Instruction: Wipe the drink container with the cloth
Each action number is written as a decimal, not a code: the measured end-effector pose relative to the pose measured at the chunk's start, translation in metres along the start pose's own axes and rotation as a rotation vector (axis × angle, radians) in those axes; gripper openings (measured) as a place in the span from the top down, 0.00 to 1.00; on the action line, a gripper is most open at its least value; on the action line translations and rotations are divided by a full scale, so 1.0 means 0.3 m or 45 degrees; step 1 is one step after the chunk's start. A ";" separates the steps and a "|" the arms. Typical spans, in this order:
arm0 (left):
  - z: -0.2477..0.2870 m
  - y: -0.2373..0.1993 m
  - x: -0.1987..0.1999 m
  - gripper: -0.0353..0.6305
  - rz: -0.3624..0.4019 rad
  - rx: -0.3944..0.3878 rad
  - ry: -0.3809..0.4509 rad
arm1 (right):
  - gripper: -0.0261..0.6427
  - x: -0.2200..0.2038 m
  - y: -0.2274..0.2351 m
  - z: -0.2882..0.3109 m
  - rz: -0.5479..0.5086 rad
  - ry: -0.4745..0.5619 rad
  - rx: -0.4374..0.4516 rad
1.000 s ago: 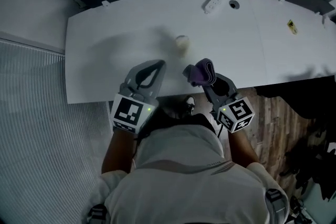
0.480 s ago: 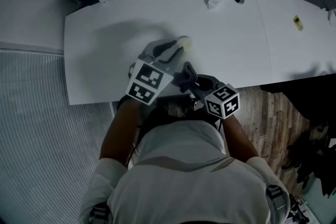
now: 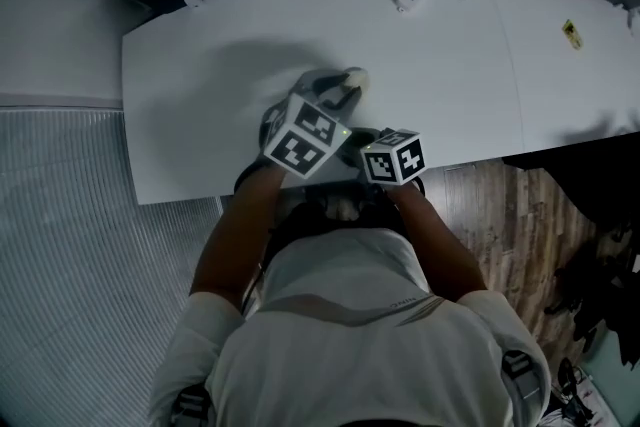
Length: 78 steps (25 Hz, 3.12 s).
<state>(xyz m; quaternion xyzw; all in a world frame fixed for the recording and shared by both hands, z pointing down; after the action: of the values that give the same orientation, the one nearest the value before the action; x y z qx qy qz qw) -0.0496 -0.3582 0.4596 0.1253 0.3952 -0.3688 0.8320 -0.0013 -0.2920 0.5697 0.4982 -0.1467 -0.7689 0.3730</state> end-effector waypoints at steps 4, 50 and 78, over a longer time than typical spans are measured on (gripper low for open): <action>0.008 0.003 -0.007 0.84 0.013 0.005 -0.017 | 0.83 0.012 0.021 0.006 0.093 0.079 0.004; 0.025 -0.026 -0.017 0.84 -0.089 -0.081 -0.059 | 0.83 0.005 0.024 -0.257 0.107 0.510 -0.481; 0.034 -0.016 -0.015 0.84 -0.117 -0.054 -0.028 | 0.82 -0.005 0.262 -0.064 -0.356 -0.096 -0.543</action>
<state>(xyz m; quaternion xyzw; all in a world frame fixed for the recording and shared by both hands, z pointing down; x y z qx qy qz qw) -0.0491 -0.3644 0.4700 0.0855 0.3989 -0.3995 0.8210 0.0493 -0.3414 0.6087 0.3945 0.0752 -0.8446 0.3541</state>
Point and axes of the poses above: the fingertips, and each gripper's own axes: z forward along the fingers, y to its right, x out of its top, the point moved 7 cm from there along -z, backward along the fingers, and after that the axes turned 10 degrees about -z, right-handed, at the moved point
